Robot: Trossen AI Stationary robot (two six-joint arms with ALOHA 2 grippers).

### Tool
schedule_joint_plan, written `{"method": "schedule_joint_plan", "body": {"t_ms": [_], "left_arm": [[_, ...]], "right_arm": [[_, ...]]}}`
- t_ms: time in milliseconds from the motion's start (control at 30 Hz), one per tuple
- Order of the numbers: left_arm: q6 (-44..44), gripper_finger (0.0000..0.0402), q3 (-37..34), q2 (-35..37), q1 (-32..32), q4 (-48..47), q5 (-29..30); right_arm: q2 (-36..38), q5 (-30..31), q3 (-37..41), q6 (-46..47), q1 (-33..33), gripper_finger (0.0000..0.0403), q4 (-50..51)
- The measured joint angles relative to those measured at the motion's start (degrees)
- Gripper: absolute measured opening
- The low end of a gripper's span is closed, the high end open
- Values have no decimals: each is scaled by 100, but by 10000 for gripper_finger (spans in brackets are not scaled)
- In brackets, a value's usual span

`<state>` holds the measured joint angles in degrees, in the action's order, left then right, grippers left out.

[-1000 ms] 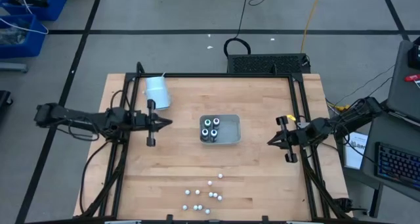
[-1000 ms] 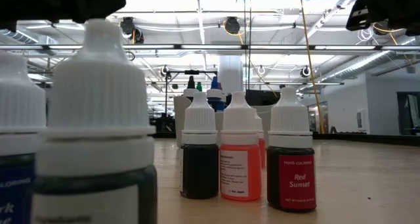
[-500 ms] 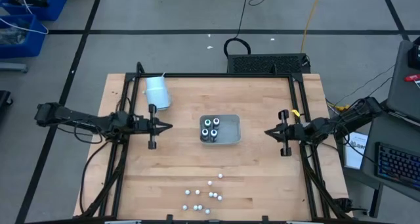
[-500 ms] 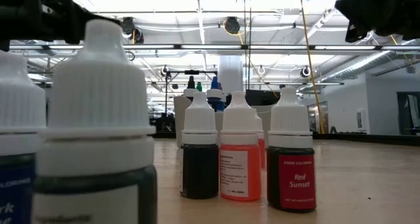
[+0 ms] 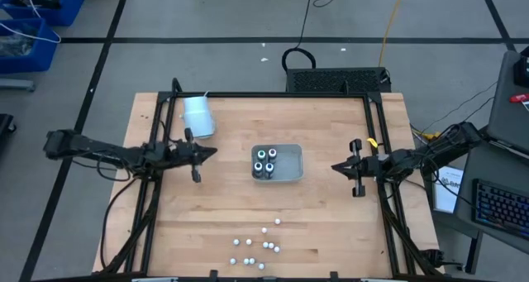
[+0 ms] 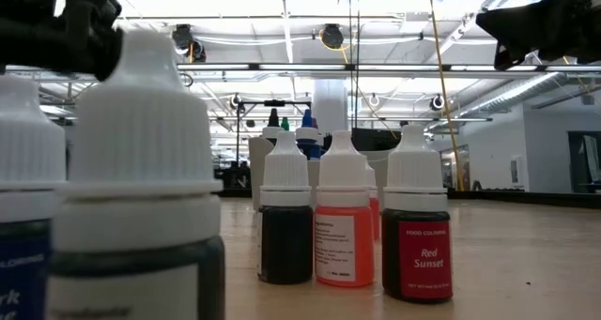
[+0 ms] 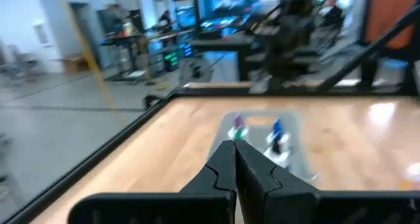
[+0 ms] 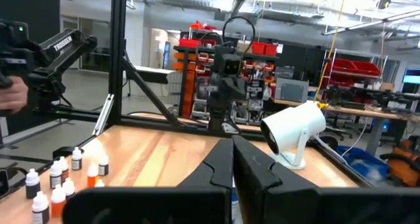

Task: Pick & Place food coloring
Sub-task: Put the orange food coloring bottle into the bin

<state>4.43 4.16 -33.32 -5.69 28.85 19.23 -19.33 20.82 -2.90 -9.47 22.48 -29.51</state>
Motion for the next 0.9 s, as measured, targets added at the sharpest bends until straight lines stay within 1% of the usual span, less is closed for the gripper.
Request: {"method": "schedule_joint_plan", "body": {"t_ms": [100,200,433,667,733,900], "left_arm": [[317,4,-354,40,-174,502,552],[423,5,-347,145,-332,513,707],[581,6,-354,347,-468,505,739],[638,5,-354,415,-433,80,784],[690,8,-352,539,-435,-6,784],[700,4,-352,1146,-435,-734,746]], "right_arm": [[1,0,-1,2,0,0,43],[2,-1,-1,2,0,0,78],[4,4,0,-45,0,0,117],[4,4,0,148,0,0,153],[4,6,-1,161,9,0,145],[108,4,-70,260,17,0,271]]}}
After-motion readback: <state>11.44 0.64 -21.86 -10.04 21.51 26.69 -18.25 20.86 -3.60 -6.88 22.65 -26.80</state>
